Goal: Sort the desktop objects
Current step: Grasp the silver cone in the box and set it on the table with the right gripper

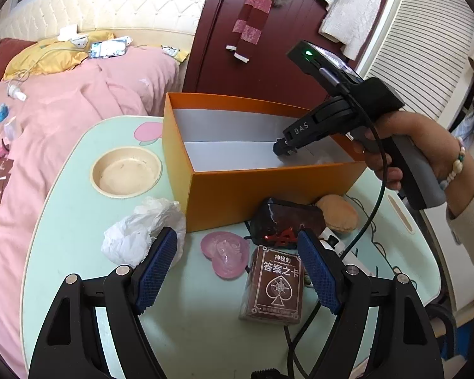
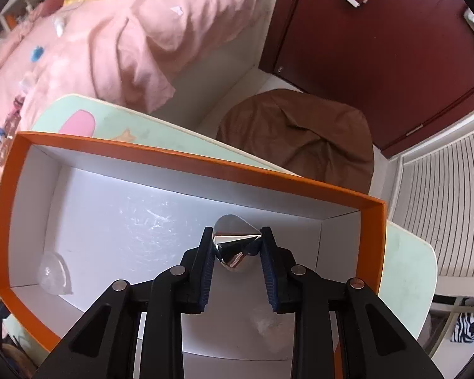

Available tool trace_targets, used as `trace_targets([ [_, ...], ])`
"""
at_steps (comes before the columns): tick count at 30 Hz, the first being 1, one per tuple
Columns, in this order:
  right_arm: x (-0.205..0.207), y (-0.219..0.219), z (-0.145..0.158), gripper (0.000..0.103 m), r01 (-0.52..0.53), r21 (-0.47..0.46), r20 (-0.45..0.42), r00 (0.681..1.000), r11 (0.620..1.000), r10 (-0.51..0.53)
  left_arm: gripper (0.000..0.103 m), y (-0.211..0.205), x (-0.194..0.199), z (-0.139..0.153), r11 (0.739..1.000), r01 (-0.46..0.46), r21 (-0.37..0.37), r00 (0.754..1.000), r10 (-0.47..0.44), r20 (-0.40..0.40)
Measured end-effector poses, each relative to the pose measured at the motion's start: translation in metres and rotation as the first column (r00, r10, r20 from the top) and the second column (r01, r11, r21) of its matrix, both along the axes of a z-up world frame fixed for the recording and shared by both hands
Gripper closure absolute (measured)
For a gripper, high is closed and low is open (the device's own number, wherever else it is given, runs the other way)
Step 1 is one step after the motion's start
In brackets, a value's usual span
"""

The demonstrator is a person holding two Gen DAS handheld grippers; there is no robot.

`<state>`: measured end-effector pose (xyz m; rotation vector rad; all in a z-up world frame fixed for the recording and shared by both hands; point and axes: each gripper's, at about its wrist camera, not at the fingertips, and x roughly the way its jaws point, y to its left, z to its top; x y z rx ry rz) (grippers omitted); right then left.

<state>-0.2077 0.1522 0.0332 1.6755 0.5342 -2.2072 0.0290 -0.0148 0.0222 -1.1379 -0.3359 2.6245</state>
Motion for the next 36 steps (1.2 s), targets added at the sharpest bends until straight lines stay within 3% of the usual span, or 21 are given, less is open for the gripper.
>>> trace_targets([
  [3,0.002,0.004,0.007,0.076,0.004,-0.090,0.006,1.000,0.996,-0.003,0.024,-0.001,0.000,0.000,1.000,-0.005,-0.002,1.000,0.005,-0.004],
  [6,0.011,0.006,0.028,0.076,-0.003,-0.156,-0.046,0.999,0.988,-0.005,0.024,-0.001,0.000,0.000,1.000,-0.011,-0.003,1.000,0.011,-0.001],
  [9,0.029,0.013,0.061,0.076,-0.028,-0.277,-0.088,0.996,0.961,0.003,0.024,-0.002,-0.001,-0.001,1.000,-0.013,0.002,1.000,0.013,0.003],
  [15,0.081,0.036,0.098,0.076,-0.096,-0.424,-0.197,0.980,0.901,0.012,0.024,-0.002,-0.001,-0.001,1.000,-0.012,0.001,1.000,0.012,0.003],
  [21,0.124,0.060,0.084,0.076,-0.076,-0.523,-0.180,0.983,0.849,-0.022,0.024,-0.005,-0.001,-0.001,0.999,-0.026,0.020,1.000,0.026,0.005],
  [29,0.160,0.092,0.059,0.076,0.005,-0.544,-0.167,0.979,0.839,-0.114,0.024,-0.010,-0.001,-0.002,0.998,-0.055,0.013,0.998,0.055,-0.002],
  [36,0.173,0.093,0.040,0.076,-0.004,-0.533,-0.136,0.987,0.846,-0.082,0.024,-0.004,-0.001,-0.006,0.999,-0.050,-0.015,0.999,0.050,-0.001],
])
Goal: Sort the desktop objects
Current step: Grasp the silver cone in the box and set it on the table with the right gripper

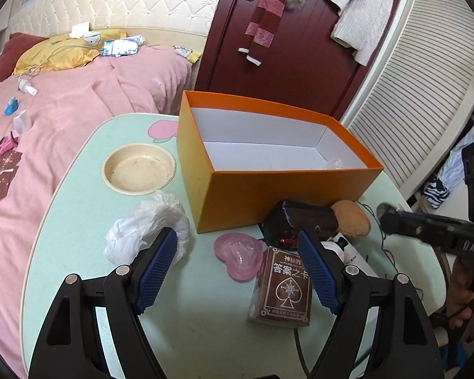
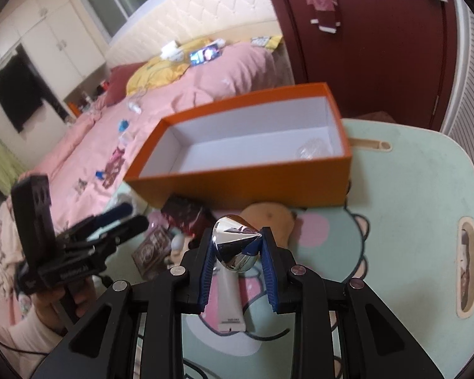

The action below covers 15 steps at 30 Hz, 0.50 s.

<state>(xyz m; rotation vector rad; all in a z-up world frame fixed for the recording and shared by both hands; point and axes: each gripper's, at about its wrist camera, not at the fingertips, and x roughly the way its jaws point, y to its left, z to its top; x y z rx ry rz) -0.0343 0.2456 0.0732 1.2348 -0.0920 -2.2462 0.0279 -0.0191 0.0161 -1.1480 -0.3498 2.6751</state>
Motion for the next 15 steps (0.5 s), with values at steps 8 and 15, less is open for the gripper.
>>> trace_targets([
  [8,0.003,-0.027,-0.015,0.076,-0.069,-0.012,0.022,0.997,0.998,0.069,0.024,0.005,0.001,-0.002,1.000,0.013,-0.020,1.000,-0.013,-0.003],
  [15,0.004,-0.018,-0.004,0.039,-0.016,-0.101,-0.059,0.998,0.995,0.010,0.024,0.006,0.000,-0.005,0.999,0.010,-0.035,1.000,-0.009,0.009],
])
